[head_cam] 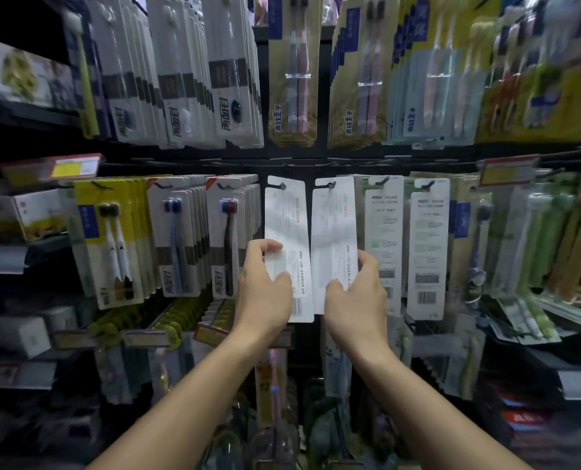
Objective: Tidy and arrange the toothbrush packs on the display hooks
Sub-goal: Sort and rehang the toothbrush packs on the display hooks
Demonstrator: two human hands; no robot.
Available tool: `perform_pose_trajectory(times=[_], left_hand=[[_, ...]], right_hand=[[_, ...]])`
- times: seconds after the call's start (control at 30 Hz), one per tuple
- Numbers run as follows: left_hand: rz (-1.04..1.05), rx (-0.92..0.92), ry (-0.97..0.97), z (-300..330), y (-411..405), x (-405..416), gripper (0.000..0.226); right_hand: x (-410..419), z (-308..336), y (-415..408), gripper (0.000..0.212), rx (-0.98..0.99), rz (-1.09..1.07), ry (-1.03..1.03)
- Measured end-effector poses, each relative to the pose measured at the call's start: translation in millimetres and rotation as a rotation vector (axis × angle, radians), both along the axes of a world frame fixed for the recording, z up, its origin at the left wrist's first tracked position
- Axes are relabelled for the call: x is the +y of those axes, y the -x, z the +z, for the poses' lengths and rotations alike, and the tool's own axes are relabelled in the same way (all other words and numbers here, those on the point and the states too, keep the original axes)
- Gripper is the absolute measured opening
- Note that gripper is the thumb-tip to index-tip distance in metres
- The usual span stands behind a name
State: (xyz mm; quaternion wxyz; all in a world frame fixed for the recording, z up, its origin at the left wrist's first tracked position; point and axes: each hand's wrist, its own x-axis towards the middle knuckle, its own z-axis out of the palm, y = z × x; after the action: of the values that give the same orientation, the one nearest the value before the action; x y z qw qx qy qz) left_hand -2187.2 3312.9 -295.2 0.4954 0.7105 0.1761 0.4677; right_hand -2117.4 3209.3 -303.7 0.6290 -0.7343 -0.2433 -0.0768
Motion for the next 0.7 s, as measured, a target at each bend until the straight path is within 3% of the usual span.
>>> perform_pose_trajectory(times=[0.7], left_hand=[[0.036, -0.055, -0.077, -20, 32, -3, 0.040]], right_hand=[[-26, -20, 21, 0.043, -0.122, 0.055, -0.077]])
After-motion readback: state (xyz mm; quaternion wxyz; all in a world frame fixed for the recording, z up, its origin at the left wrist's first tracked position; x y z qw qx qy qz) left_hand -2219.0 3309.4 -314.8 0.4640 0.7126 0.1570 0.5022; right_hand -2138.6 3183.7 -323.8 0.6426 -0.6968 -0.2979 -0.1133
